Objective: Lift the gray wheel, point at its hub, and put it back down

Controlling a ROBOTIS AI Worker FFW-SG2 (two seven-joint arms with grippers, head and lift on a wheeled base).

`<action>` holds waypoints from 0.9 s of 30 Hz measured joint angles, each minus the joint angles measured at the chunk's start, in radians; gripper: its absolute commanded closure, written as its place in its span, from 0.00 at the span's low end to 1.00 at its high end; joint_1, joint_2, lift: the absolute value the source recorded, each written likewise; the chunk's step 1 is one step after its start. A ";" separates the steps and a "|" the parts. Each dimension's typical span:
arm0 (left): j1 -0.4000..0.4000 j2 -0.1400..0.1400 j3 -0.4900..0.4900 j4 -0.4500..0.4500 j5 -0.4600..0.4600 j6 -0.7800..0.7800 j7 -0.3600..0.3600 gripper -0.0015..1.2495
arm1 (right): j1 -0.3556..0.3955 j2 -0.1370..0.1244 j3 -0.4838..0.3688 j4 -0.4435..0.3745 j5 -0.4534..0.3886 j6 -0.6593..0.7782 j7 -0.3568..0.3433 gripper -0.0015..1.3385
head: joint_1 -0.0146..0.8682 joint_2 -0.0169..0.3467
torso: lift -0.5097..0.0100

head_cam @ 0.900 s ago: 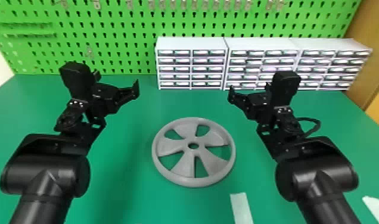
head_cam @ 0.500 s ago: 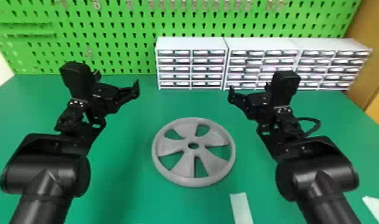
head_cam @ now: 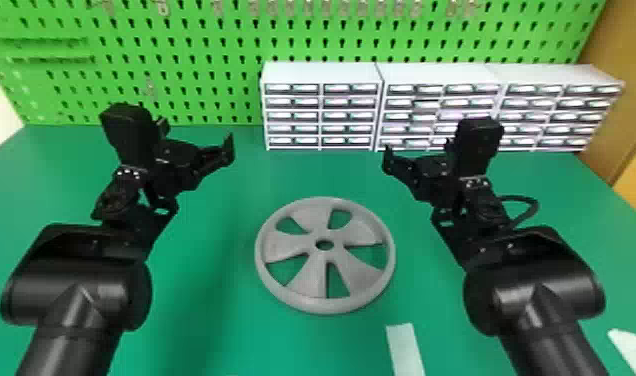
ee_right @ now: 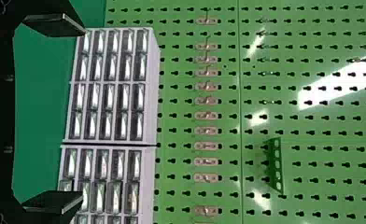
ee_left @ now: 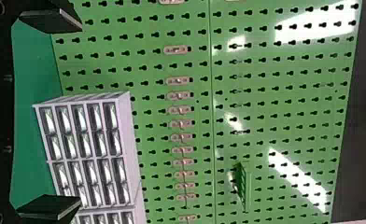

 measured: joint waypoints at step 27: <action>-0.002 0.000 0.001 0.000 -0.002 0.007 -0.005 0.00 | -0.137 0.021 -0.030 -0.153 -0.041 0.757 -0.051 0.06 | 0.80 0.18 | 0.81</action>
